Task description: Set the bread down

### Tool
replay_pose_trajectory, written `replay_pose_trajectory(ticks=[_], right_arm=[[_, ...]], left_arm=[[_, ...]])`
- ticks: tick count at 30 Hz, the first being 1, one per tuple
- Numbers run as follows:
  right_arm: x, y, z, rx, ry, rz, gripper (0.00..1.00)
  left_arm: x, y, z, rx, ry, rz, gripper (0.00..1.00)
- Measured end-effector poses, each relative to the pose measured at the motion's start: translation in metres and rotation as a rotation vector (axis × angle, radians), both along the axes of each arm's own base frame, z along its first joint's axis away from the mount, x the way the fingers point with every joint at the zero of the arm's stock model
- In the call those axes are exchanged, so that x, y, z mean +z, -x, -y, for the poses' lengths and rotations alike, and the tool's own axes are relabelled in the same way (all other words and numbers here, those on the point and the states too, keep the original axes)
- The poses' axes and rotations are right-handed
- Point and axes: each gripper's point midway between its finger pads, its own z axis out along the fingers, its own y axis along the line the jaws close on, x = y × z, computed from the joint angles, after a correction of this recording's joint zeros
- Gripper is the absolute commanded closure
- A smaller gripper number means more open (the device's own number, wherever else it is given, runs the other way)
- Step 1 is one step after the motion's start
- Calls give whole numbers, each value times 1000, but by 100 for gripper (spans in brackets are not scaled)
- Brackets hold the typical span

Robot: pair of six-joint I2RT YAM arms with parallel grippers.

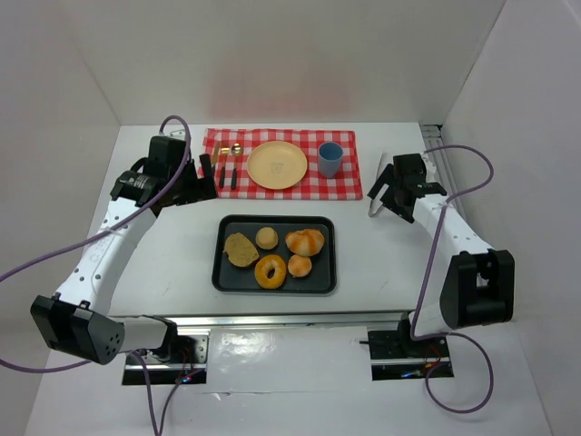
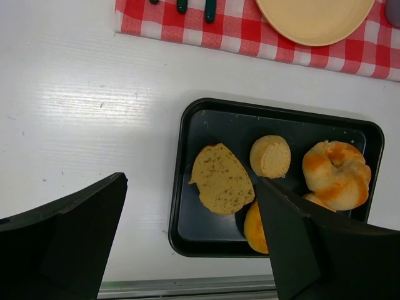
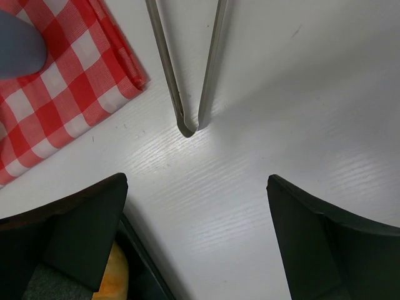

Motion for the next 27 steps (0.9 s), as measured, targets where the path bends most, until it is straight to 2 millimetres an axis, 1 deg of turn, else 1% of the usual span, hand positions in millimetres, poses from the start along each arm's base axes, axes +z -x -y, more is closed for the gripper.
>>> replay_pose_trajectory(ticks=[5,11,15,18,20,22,24,27], right_arm=[[2,6,2,-1,9,15,0],[4,6,4,3,20,28,0],[1,10,-2,42,45,30,0],[-5,8,-8,87,59,28,0],[-13,2,-9,103,72,5,0],[-27,-11,-10,120,89,-24,0],[-47,-21,-9,126,106,-61,0],[-71,-26,-7,127,130,-101,0]], left_arm=[[0,0,1,-5,5,-1,4],[1,-1,2,-6,7,5,4],[4,-2,3,-11,17,20,4],[5,-2,6,-19,26,25,4],[4,-2,8,-28,35,22,4],[2,-1,9,-34,39,17,4],[0,0,10,-37,42,10,4],[-1,0,10,-39,44,7,4]])
